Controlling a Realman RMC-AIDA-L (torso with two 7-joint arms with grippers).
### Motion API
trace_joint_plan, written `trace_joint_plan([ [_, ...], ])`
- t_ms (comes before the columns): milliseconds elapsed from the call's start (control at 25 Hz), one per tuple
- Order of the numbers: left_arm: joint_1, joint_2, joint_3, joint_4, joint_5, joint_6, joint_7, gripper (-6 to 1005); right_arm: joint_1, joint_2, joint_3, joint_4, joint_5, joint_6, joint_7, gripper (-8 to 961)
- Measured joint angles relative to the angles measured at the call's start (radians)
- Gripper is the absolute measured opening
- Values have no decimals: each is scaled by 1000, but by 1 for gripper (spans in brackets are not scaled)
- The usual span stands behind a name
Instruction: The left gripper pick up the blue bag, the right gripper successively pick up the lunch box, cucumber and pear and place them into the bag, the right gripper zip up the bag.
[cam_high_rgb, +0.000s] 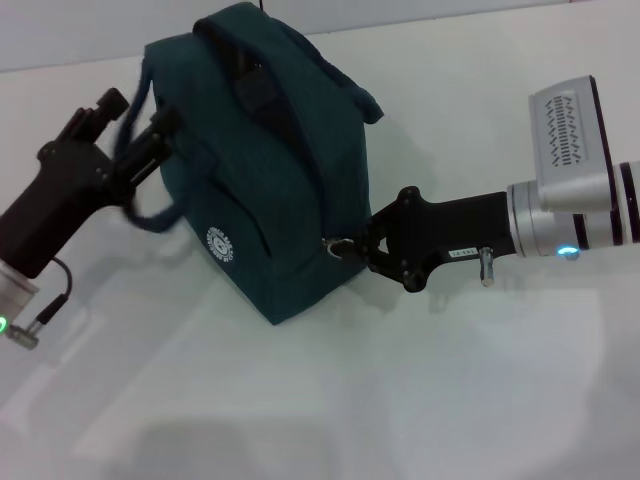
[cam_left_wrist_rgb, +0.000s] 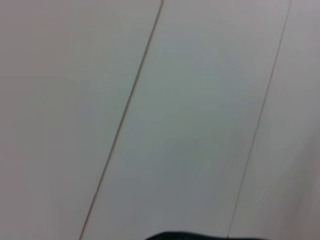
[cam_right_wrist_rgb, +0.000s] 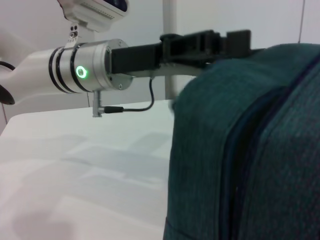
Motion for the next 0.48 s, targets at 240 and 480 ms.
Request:
trace_joint_plan([
  [240, 19, 0, 8, -8, 1, 60, -21, 882, 1, 0, -2, 1, 11, 1, 3, 7],
  [480, 55, -1, 12, -44, 73, 152, 18, 881, 2, 0, -5, 1, 58, -11, -3, 7],
])
